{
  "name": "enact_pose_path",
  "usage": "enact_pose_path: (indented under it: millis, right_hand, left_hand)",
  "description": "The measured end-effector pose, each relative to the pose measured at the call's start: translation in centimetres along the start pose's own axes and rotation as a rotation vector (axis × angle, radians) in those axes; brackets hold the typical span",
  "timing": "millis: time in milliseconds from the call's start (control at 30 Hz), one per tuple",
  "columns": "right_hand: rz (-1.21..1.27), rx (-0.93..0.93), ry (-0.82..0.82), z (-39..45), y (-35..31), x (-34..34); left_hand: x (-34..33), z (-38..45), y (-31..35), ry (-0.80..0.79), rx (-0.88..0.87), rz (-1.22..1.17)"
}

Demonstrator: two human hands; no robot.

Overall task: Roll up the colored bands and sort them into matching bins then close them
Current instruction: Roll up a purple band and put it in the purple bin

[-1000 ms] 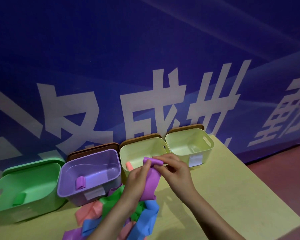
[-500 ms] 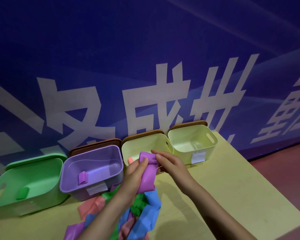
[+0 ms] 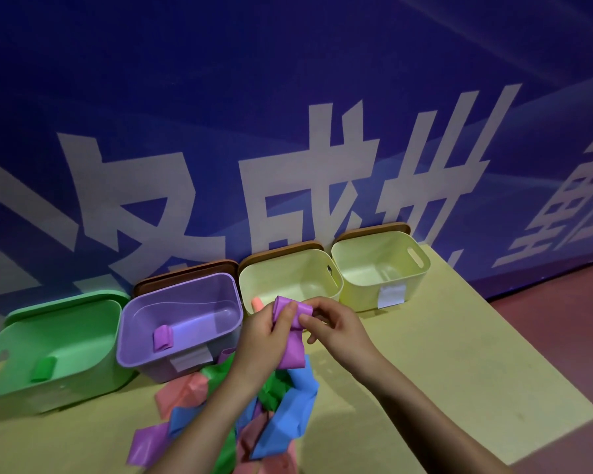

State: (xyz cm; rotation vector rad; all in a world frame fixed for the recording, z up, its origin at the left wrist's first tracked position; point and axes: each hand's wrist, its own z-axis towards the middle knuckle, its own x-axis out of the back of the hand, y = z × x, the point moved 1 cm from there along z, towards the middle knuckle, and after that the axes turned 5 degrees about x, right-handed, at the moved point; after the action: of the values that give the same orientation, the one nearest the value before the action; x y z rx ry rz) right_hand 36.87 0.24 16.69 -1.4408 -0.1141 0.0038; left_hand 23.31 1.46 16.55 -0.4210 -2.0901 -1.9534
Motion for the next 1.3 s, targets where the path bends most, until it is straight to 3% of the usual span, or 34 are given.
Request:
enact_pose_path:
  millis: [133, 300, 400, 733, 867, 1000, 1100, 1300]
  right_hand:
    - [-0.036, 0.029, 0.053, -0.2, 0.5, -0.6]
    - [-0.14, 0.109, 0.105, 0.1, 0.8, -0.5]
    - [-0.247, 0.173, 0.14, 0.4, 0.8, 0.1]
    - [-0.74, 0.621, -0.036, 0.7, 1.3, 1.6]
    - [-0.463, 0.435, -0.119, 0.4, 0.9, 2.1]
    - [-0.148, 0.18, 0.002, -0.2, 0.5, 1.2]
    - [-0.106, 0.002, -0.007, 0.3, 0.7, 1.0]
    - [-0.25, 0.139, 0.083, 0.1, 1.1, 1.4]
  left_hand:
    - [0.2, 0.1, -0.4, -0.011, 0.003, -0.019]
    - [-0.6, -0.6, -0.3, -0.109, 0.316, -0.538]
    - [-0.7, -1.1, -0.5, -0.163, 0.429, -0.632]
    - [-0.5, -0.5, -0.4, -0.168, 0.39, -0.756]
    - [0.0, -0.2, -0.7, -0.157, 0.322, -0.728]
    - [-0.4, -0.6, -0.9, -0.181, 0.212, -0.58]
    - [-0.9, -1.0, -0.8, -0.17, 0.183, -0.531]
    - [-1.5, -1.5, -0.9, -0.152, 0.428, -0.746]
